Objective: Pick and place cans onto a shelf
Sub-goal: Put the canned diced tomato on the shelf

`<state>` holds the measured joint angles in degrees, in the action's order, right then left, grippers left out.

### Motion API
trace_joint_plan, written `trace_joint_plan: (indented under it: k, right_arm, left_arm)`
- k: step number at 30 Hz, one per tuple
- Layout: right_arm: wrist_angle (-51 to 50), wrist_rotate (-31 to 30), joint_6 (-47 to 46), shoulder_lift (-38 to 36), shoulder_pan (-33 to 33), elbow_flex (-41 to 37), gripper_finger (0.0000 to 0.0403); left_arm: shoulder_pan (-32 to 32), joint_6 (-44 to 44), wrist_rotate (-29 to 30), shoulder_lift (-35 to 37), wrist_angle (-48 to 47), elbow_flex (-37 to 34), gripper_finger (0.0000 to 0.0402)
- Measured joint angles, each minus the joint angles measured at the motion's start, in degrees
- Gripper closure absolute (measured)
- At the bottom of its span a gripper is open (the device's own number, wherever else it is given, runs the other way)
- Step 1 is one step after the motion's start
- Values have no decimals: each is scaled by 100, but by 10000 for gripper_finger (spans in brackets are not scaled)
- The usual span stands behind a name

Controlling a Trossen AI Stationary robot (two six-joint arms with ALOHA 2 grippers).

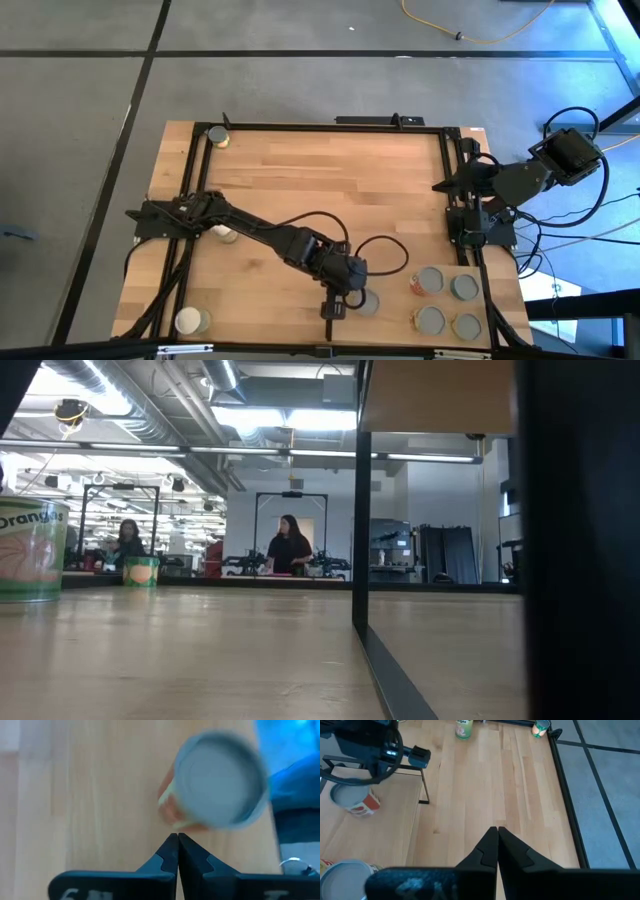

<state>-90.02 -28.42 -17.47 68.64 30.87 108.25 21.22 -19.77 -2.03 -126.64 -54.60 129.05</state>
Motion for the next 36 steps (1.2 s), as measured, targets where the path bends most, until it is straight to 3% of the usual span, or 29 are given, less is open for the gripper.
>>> trace_joint_plan:
  k: [11, 19, 29, 36]
  right_arm:
    - [0, 5, -2, -1, 2, 0, 395]
    - [194, 332, 43, 351, 2, 2, 395]
    - [1099, 1507, 319, 1432, 0, 2, 395]
    - [1387, 1924, 280, 2120, 4, 2, 395]
  left_arm:
    - [-99, 249, -304, -213, 419, 0, 401]
    - [-62, 207, 387, 293, -165, 7, 401]
    - [-5, 190, 1396, 991, -938, 24, 401]
    - [180, 122, 2156, 1467, -1664, 29, 401]
